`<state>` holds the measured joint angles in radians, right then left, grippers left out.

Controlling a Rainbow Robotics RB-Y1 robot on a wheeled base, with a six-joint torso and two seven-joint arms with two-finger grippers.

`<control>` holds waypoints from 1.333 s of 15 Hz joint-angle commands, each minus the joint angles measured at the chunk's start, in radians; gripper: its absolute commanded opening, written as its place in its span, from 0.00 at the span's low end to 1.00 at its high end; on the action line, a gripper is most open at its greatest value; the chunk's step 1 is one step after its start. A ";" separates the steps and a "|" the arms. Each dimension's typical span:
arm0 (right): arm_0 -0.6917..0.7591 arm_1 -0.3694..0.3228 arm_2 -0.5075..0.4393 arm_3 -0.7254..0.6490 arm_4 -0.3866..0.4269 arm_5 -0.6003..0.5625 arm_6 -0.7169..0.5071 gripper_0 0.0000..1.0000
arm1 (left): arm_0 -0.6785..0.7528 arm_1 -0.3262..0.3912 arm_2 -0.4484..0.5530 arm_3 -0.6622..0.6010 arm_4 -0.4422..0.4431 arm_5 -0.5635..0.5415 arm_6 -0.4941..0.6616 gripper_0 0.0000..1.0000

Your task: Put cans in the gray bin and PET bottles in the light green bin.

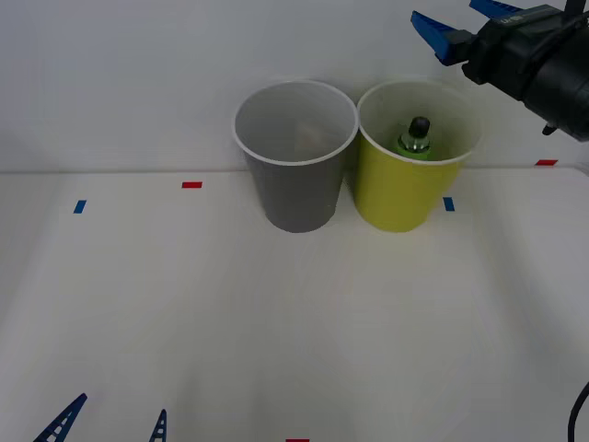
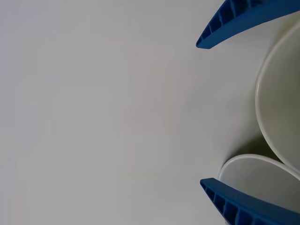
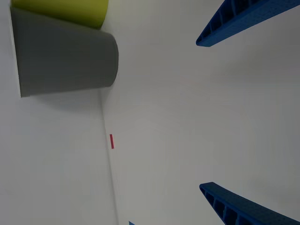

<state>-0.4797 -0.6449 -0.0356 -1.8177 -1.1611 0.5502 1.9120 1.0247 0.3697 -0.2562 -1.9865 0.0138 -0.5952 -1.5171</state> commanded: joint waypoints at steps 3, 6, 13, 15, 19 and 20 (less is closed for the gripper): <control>0.251 -0.015 -0.089 -0.301 -0.015 0.001 0.004 0.92 | 0.000 0.000 0.000 0.000 0.000 0.000 0.000 1.00; 0.455 -0.029 -0.173 -0.477 -0.066 -0.007 -0.007 0.92 | 0.000 0.000 0.000 0.000 0.000 0.000 0.000 1.00; 0.783 0.005 -0.217 -0.667 -0.058 -0.118 -0.007 0.92 | 0.000 0.000 0.000 0.000 0.000 0.000 0.000 1.00; 0.816 0.062 -0.217 -0.686 -0.049 -0.116 0.007 0.93 | 0.000 0.000 0.000 0.000 0.000 0.000 0.000 1.00; 0.846 0.146 -0.118 -0.669 0.170 -0.197 0.002 0.93 | 0.000 0.000 0.000 0.000 0.000 0.000 0.000 1.00; 0.863 0.145 -0.066 -0.637 0.213 -0.286 0.005 0.93 | 0.000 0.000 0.000 0.000 0.000 0.000 0.000 1.00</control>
<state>0.3616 -0.5104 -0.1676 -2.4924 -1.0095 0.3614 1.9164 1.0247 0.3697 -0.2562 -1.9865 0.0138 -0.5952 -1.5171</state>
